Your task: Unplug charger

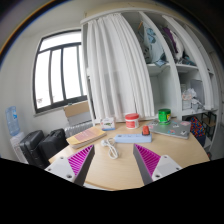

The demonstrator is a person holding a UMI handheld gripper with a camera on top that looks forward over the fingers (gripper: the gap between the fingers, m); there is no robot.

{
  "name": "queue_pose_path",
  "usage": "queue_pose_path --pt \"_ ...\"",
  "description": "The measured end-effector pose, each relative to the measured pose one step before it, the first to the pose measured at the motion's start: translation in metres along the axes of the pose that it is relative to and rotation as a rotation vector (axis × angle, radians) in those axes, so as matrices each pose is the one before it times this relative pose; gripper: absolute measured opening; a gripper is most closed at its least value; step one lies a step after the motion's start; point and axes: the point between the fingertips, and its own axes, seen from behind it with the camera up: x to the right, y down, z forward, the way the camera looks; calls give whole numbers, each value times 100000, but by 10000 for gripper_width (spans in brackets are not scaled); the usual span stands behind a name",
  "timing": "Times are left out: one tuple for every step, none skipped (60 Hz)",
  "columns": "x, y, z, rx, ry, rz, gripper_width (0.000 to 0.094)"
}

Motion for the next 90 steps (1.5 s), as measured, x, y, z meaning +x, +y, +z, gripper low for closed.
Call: queue_pose_path --pt "28 56 54 -213 -48 25 809" --pt "40 74 179 -344 62 14 813" --pt "17 56 393 -297 95 67 812" --pt "52 47 311 -198 257 113 813" --pt "23 -48 471 -102 259 116 814" --pt "136 -39 371 -45 279 11 812" --pt "146 -30 413 -25 371 -49 812" --pt "177 -29 448 -39 468 -183 811" --pt "460 17 -464 -317 486 -182 811" --pt "-117 -263 1317 -60 1010 -264 810" --pt "318 8 607 -112 887 -421 807" --pt "412 20 575 -164 1054 -425 807" --pt "448 -6 583 -130 1080 -488 807" --pt "510 -37 626 51 1116 -532 806" --pt "565 -41 679 92 1194 -448 807" --pt "605 28 685 -114 1352 -246 805" --pt "653 144 718 -561 1457 -102 804" --pt "634 176 715 -719 1430 32 804" --pt "619 117 733 -618 1296 137 804" --pt "604 84 724 -511 1225 111 800" --pt "665 83 731 -575 1347 75 797" --pt "679 55 705 -656 1516 38 793" --pt "661 29 706 -637 1660 23 788" --pt "644 -28 695 -473 1627 30 787" --pt "550 -184 710 -504 1511 -151 787" --pt "574 -89 730 -196 1436 -271 789" --pt "532 -67 713 -248 1405 -354 788" --pt "452 -13 694 -474 1280 -426 789" --pt "386 93 664 -382 923 -409 788" --pt "224 -91 680 -748 691 -389 789" --pt "225 13 680 -528 481 -260 788" --pt "269 125 677 -433 372 -259 788" --pt "98 -60 628 -830 251 -483 789" --pt "148 -8 621 -489 103 -674 787" --pt "233 53 596 -512 345 -814 783" --pt "325 82 575 -712 724 -694 777" --pt "308 149 531 -918 944 -499 772" --pt "197 140 512 -869 632 -344 770" --pt "111 98 491 -658 330 -198 766" --pt "59 127 438 -902 90 -28 767" --pt "26 -65 351 -697 -32 791 763" --pt "-4 -110 312 -253 -269 571 757" --pt "8 -75 309 -228 -126 620 752" --pt "-10 -70 265 -162 -133 402 742" --pt "-24 -13 221 -303 -150 222 723" --pt "-13 -84 181 -54 -58 108 693" --pt "0 -80 183 45 7 -139 651" --pt "-30 -49 168 5 -49 -301 600" --pt "-70 2 151 -192 -195 -316 535" --pt "-224 43 117 -384 -763 -316 478" --pt "-447 -54 86 46 -1613 -283 420" --pt "-424 3 53 -94 -1580 -712 352" --pt "-405 23 58 -83 -1647 -945 303" --pt "165 43 4 -71 311 -746 303" --pt "54 -21 -11 133 192 -142 300" --pt "3 20 29 -16 64 -304 289" --pt "1 21 12 -124 -26 -132 271" --pt "-58 -6 28 -153 -73 112 262" --pt "-29 7 -4 -38 -185 223 243" --pt "-18 24 -16 -42 -280 412 229" --pt "-41 -18 -12 85 -312 512 217" --pt "-29 -8 -4 -2 -268 358 199" --pt "-2 -21 -24 66 -172 291 189" --pt "1 -53 -40 225 -103 109 171" --pt "108 45 -319 -15 -101 -299 168" --pt "-28 -65 289 85 146 -142 159" --pt "-20 10 53 -74 203 -354 152" --pt "-4 -34 28 154 230 -198 150" --pt "-8 1 22 122 117 -286 146" --pt "-8 -40 34 188 57 -147 141" --pt "36 19 -272 100 -46 -53 137" --pt "23 -1 112 -5 -74 67 135" --pt "-10 10 29 -20 -149 143 131" --pt "-14 8 31 -5 -172 242 125" --pt "1 -16 4 -34 -130 295 125" --pt "-10 -20 12 -4 -172 -50 125" --pt "-25 -38 11 121 -163 -529 125" --pt "-27 -67 0 250 -215 -896 125" --pt "-56 -177 -89 706 -328 -1316 124" --pt "-168 -509 -383 1897 -575 -1729 125" --pt "-262 -1018 -479 3619 -1193 -2269 126" --pt "-359 -1470 -614 4934 -1698 -2257 125" --pt "-99 -1651 -696 5564 -1081 -2233 125" --pt "349 -1795 -782 5650 668 -1700 124" --pt "785 -1861 -741 5148 2204 -837 125" --pt "726 -1918 -255 3565 2734 496 123" --pt "625 -1219 -839 2849 2657 1315 123" --pt "338 -1121 -497 1999 1386 1642 124" --pt "102 -999 -477 1409 89 1842 124" --pt "-35 -864 -454 1158 -789 1880 124"
